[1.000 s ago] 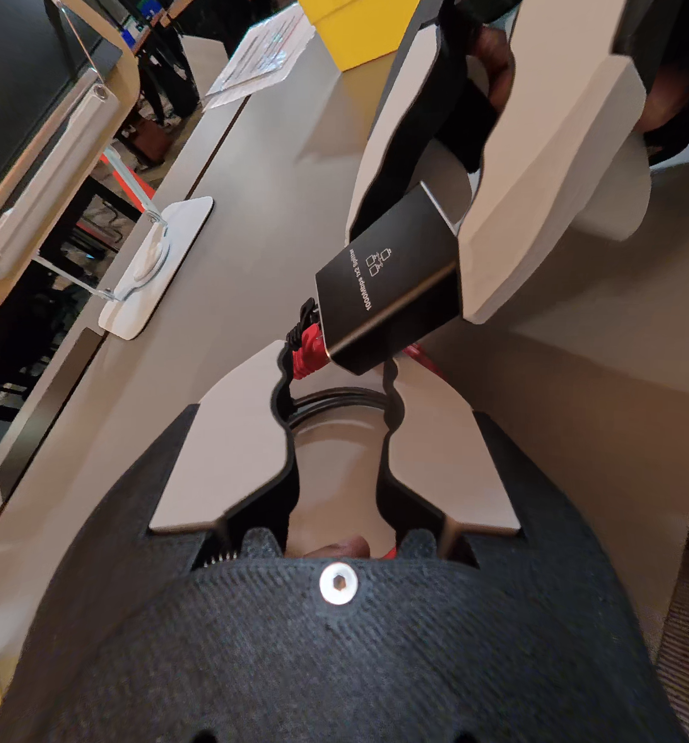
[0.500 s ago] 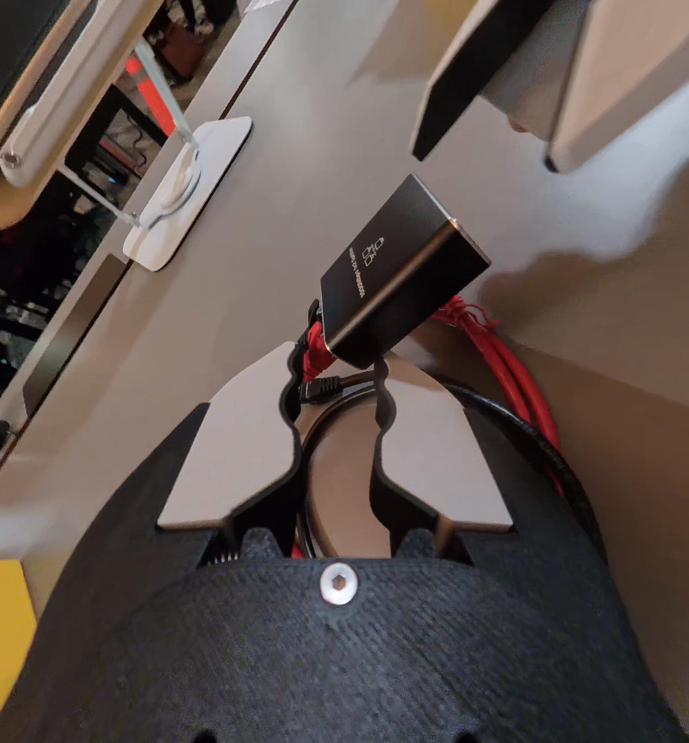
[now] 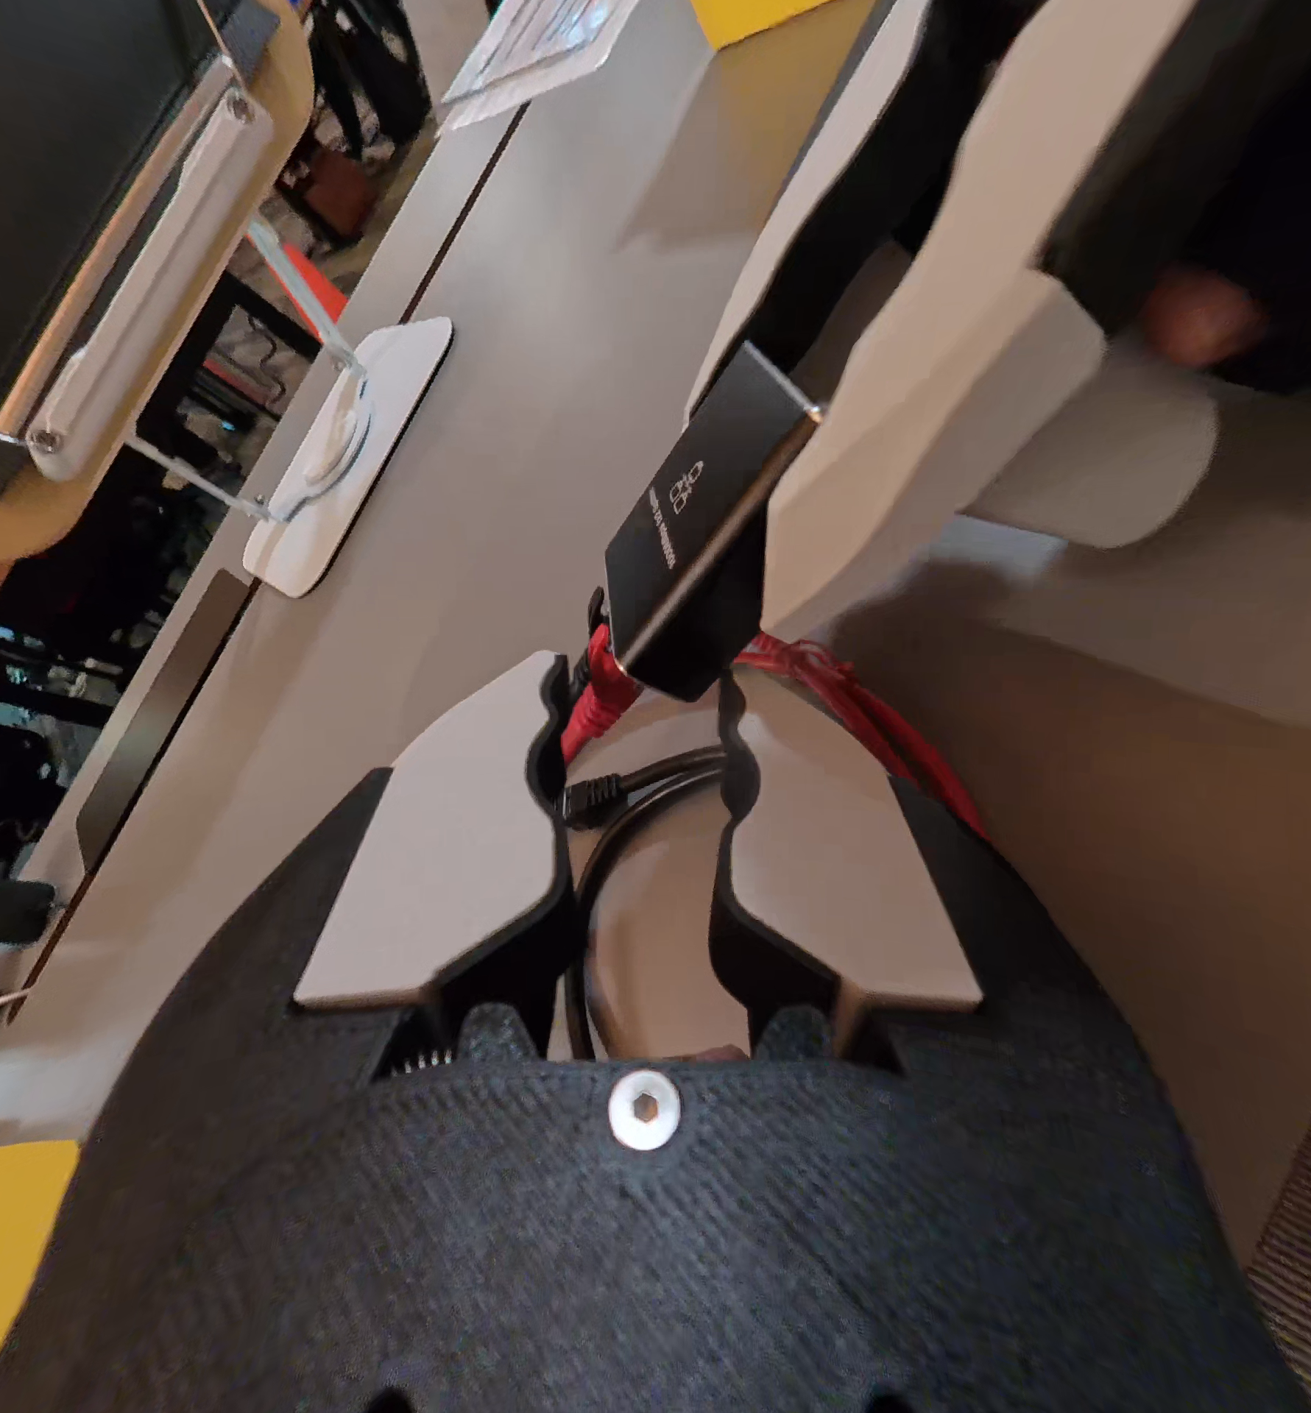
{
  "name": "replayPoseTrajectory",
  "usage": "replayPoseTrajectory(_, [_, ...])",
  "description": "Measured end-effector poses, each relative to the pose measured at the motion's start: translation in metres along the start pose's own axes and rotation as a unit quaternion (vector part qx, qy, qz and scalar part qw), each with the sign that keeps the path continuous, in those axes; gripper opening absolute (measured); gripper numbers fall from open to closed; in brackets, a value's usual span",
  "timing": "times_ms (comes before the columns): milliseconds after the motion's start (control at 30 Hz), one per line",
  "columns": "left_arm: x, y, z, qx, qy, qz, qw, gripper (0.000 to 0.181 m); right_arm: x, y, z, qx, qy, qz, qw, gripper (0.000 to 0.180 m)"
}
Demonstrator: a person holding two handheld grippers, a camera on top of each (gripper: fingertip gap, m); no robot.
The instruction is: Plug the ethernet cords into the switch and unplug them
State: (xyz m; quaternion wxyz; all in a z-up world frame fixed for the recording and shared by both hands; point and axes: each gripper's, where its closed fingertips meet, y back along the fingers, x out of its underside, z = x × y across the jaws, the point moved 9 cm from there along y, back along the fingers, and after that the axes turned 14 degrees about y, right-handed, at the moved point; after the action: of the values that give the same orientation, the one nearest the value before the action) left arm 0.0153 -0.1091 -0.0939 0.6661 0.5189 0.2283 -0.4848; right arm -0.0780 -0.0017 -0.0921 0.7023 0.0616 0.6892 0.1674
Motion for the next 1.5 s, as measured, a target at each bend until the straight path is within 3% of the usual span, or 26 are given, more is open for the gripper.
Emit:
replayPoseTrajectory(133, [-0.003, 0.006, 0.006, 0.023, 0.045, -0.036, 0.998, 0.067, 0.003, 0.007, -0.017, -0.026, -0.01, 0.001, 1.0, 0.063])
replayPoseTrajectory(300, [-0.008, 0.019, 0.028, 0.094, 0.181, -0.116, 0.972, 0.094, 0.002, 0.022, -0.042, -0.034, 0.041, -0.012, 0.999, 0.063])
replayPoseTrajectory(467, [-0.009, 0.031, 0.054, 0.161, 0.293, -0.181, 0.925, 0.1, -0.001, 0.029, -0.063, -0.087, 0.103, -0.032, 0.99, 0.062])
replayPoseTrajectory(700, [0.013, 0.027, 0.072, 0.221, 0.36, -0.188, 0.887, 0.092, -0.007, 0.017, -0.079, -0.244, 0.06, -0.081, 0.965, 0.063])
replayPoseTrajectory(1000, [0.02, 0.003, 0.051, 0.312, 0.351, -0.117, 0.875, 0.085, -0.022, -0.008, -0.073, -0.331, 0.04, -0.106, 0.937, 0.062])
replayPoseTrajectory(1333, [0.019, -0.001, 0.038, 0.398, 0.366, -0.076, 0.838, 0.046, -0.035, -0.022, -0.059, -0.358, 0.039, -0.138, 0.923, 0.062])
replayPoseTrajectory(1500, [0.018, 0.0, 0.037, 0.403, 0.369, -0.086, 0.833, 0.042, -0.035, -0.024, -0.054, -0.367, 0.038, -0.141, 0.919, 0.063])
